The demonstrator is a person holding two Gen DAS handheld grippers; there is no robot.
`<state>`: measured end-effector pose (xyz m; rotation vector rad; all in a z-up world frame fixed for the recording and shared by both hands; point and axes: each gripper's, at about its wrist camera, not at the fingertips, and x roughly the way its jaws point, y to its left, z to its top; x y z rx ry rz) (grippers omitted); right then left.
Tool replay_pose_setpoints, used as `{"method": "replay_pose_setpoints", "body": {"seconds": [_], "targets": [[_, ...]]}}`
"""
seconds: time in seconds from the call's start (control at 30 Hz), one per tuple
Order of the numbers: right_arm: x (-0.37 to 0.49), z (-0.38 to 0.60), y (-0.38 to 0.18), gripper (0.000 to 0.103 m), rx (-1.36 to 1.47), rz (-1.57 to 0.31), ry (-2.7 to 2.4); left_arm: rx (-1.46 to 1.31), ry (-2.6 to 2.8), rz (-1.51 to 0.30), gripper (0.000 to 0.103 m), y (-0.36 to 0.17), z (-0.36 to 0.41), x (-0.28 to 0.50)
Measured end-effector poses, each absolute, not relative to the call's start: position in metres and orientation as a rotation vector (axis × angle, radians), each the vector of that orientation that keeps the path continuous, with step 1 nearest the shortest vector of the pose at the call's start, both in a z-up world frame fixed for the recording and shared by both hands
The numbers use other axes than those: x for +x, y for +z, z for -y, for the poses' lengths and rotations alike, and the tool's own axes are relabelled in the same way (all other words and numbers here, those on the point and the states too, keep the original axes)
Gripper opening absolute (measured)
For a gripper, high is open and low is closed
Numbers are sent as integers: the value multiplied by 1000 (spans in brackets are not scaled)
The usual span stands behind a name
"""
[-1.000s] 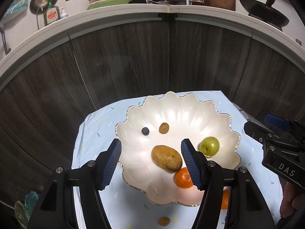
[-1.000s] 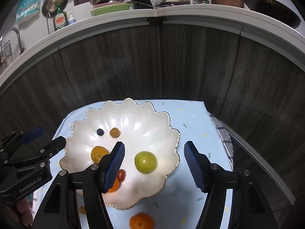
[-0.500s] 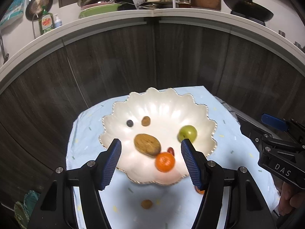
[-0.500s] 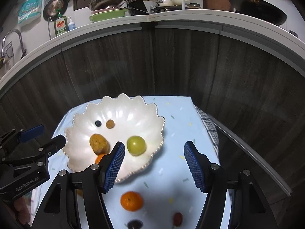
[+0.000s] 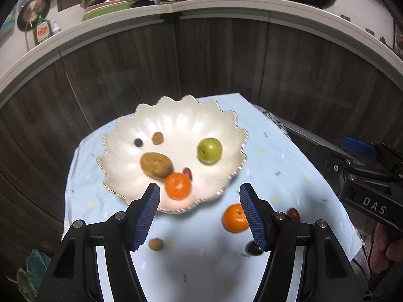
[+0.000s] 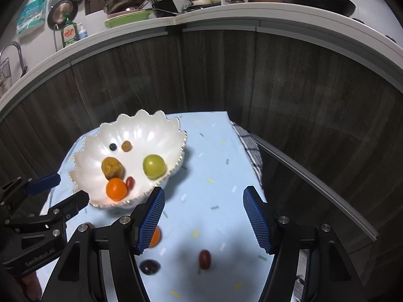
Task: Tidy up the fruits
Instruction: 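Withdraw both open grippers from the bowl toward the remaining fruits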
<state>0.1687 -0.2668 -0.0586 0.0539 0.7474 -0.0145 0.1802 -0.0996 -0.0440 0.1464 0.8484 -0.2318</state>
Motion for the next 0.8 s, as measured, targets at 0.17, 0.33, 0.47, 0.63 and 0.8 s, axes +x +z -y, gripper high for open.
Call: {"method": "replay_pose_setpoints", "body": {"seconds": [0.17, 0.33, 0.47, 0.63, 0.8], "targets": [[161, 277, -69, 65, 60, -768, -17, 162, -233, -857, 65, -52, 109, 169], [155, 281, -79, 65, 59, -784, -4, 172, -207, -850, 69, -59, 115, 155], [150, 282, -89, 65, 49, -798, 3, 182, -214, -857, 69, -66, 119, 146], [146, 284, -101, 65, 46, -818, 14, 185, -228, -877, 69, -78, 123, 138], [143, 285, -114, 65, 40, -836, 32, 192, -237, -888, 69, -89, 128, 131]]}}
